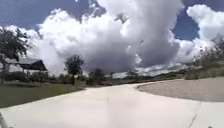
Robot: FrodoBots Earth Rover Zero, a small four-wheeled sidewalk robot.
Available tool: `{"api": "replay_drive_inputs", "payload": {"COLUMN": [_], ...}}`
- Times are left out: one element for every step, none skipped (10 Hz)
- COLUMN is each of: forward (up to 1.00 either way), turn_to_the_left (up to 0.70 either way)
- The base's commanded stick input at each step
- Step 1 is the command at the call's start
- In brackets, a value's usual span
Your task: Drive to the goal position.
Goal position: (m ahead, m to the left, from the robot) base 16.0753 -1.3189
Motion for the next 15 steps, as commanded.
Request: {"api": "replay_drive_inputs", "payload": {"forward": [0.85, 0.85, 0.85, 0.85, 0.85, 0.85, 0.85, 0.85, 0.85, 0.85, 0.85, 0.85, 0.85, 0.85, 0.85], "turn_to_the_left": [0.16, 0.34, 0.34, 0.18, 0.00, 0.00, 0.00, 0.06, 0.19, 0.32, 0.10, 0.00, 0.00, 0.07, 0.23]}}
